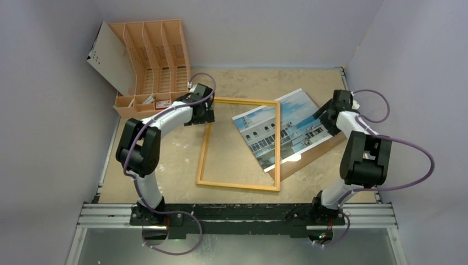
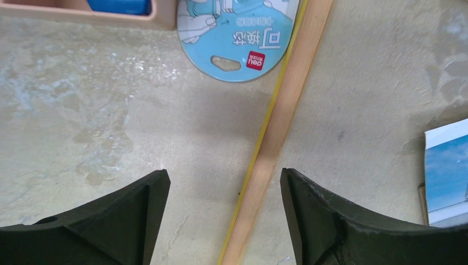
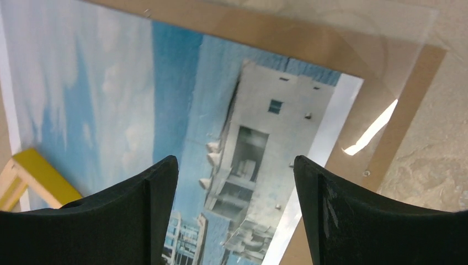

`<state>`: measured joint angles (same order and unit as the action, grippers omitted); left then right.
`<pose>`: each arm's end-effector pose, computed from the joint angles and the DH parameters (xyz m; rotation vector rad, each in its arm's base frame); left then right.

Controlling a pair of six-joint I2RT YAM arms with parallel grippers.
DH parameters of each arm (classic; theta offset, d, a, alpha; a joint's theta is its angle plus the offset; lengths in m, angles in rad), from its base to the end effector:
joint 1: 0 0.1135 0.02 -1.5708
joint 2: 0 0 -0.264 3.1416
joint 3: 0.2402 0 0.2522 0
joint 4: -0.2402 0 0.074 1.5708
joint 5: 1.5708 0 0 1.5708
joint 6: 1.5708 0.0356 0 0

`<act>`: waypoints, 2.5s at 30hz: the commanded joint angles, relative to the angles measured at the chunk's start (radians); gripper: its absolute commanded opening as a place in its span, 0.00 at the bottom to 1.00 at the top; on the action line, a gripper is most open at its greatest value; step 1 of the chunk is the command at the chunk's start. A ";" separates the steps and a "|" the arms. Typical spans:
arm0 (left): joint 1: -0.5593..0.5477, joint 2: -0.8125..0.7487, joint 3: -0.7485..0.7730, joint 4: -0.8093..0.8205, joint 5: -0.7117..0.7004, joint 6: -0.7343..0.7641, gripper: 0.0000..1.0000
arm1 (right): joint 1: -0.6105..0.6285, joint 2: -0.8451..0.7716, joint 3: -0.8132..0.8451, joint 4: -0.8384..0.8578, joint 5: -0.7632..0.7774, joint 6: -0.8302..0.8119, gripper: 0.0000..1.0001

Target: Put the photo into the frame

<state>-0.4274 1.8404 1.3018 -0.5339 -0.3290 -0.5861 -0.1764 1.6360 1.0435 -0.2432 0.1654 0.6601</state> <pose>0.3532 -0.1482 0.1992 -0.3096 2.5343 0.0552 0.3407 -0.0667 0.2090 1.0407 2.1534 0.0281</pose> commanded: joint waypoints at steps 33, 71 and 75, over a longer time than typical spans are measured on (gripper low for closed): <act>-0.333 0.517 0.662 0.590 0.724 -0.027 0.68 | -0.235 0.110 0.037 0.118 0.039 -0.026 0.72; -0.384 0.803 0.839 0.209 0.384 0.113 0.68 | -0.225 0.237 -0.017 0.426 -0.172 -0.227 0.97; -0.368 0.804 0.830 0.207 0.407 0.103 0.68 | -0.225 0.248 -0.017 0.462 -0.284 -0.238 0.94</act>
<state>-0.8616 2.5919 2.1708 -0.1390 0.1516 -0.4873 -0.4068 1.8511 1.0321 0.1974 0.0643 0.4427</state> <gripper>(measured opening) 0.681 0.958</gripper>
